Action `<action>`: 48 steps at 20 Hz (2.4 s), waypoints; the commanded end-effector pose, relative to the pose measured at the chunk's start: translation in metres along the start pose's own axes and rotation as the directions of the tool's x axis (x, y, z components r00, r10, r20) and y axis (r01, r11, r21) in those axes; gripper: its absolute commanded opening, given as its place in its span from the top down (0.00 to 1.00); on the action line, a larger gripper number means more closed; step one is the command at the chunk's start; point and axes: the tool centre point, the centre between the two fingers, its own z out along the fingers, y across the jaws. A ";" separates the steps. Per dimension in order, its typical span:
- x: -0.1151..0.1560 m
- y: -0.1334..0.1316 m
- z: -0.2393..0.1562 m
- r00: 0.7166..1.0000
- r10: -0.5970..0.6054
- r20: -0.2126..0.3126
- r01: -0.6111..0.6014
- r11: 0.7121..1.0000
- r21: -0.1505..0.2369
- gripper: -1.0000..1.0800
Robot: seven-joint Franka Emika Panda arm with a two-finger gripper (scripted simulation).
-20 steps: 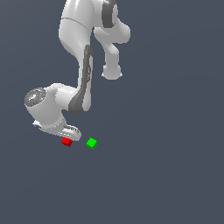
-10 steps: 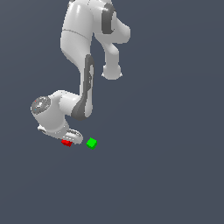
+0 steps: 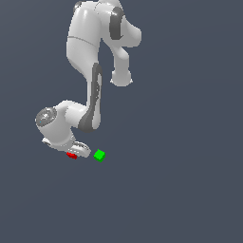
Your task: Stack the red cube on top of the green cube.
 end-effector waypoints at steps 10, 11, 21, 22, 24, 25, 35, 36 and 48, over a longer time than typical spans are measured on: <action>0.000 0.000 -0.003 1.000 0.000 -0.001 0.000 1.000 0.000 1.00; 0.000 0.000 -0.005 1.000 0.000 0.000 0.000 1.000 0.000 1.00; -0.001 0.000 -0.063 1.000 0.000 -0.001 0.000 1.000 0.000 1.00; -0.002 0.000 -0.070 1.000 0.000 -0.001 0.000 1.000 0.000 1.00; -0.002 0.000 -0.081 1.000 0.000 -0.001 0.000 1.000 0.000 1.00; -0.002 0.000 -0.086 1.000 0.000 -0.001 0.000 1.000 0.000 1.00; 0.000 -0.002 -0.099 1.000 0.000 -0.002 0.000 1.000 0.000 1.00; -0.001 -0.004 -0.098 1.000 0.000 -0.002 0.000 1.000 0.000 1.00; -0.017 -0.096 -0.058 1.000 0.000 -0.001 0.000 1.000 0.000 1.00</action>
